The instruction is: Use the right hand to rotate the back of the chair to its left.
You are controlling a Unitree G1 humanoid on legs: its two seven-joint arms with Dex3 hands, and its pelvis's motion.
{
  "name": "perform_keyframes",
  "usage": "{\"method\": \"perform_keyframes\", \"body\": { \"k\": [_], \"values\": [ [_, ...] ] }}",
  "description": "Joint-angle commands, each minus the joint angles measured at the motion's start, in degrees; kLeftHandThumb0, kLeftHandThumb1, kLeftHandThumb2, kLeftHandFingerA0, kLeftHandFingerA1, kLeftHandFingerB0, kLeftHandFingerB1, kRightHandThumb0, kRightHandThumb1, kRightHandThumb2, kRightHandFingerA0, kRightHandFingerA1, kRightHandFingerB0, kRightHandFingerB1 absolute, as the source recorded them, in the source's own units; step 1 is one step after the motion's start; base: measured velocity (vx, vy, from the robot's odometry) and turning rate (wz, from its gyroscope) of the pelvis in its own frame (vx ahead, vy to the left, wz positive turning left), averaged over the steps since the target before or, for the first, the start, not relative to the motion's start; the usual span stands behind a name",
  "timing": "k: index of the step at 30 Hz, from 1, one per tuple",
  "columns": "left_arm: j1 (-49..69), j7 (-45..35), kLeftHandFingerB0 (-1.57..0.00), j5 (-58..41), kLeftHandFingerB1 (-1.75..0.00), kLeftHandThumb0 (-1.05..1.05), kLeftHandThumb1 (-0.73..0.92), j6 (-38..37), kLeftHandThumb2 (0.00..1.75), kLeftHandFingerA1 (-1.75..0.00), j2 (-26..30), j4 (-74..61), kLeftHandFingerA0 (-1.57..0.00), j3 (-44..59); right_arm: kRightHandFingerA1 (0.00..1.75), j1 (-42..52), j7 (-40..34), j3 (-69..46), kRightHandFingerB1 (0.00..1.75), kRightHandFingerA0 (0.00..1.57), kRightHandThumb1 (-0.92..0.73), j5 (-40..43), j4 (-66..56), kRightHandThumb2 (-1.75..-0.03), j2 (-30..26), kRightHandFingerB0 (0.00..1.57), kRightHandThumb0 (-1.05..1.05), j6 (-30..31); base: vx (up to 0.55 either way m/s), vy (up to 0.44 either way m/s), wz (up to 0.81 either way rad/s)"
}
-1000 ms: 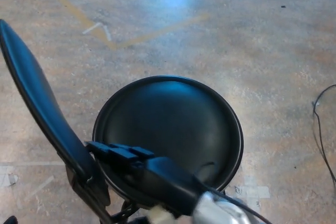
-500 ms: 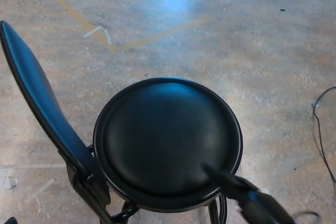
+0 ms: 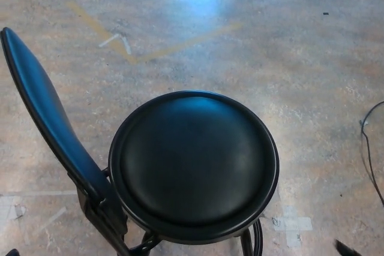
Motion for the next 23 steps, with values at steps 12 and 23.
{"method": "perform_keyframes", "body": {
  "k": [12,23],
  "values": [
    [1.6,-0.7,-0.34,-0.2,-0.34,-0.69,0.64,-1.0,0.62,-0.45,-1.3,0.5,-0.37,-0.6,0.16,-3.6,-9.7,-3.5,0.12,0.1,-0.69,4.6,14.2,-1.08,0.9,0.09,-0.93,-7.6,0.0,0.0,0.0],
    [1.5,-0.6,-0.28,-0.2,-0.45,-0.76,0.56,-0.9,0.9,-0.54,-1.2,0.9,-0.34,-0.8,0.16,-4.7,-9.4,-3.2,0.12,0.1,-0.69,5.7,14.3,-1.09,1.1,0.09,-0.93,-7.8,0.0,0.0,0.0]
  ]
}}
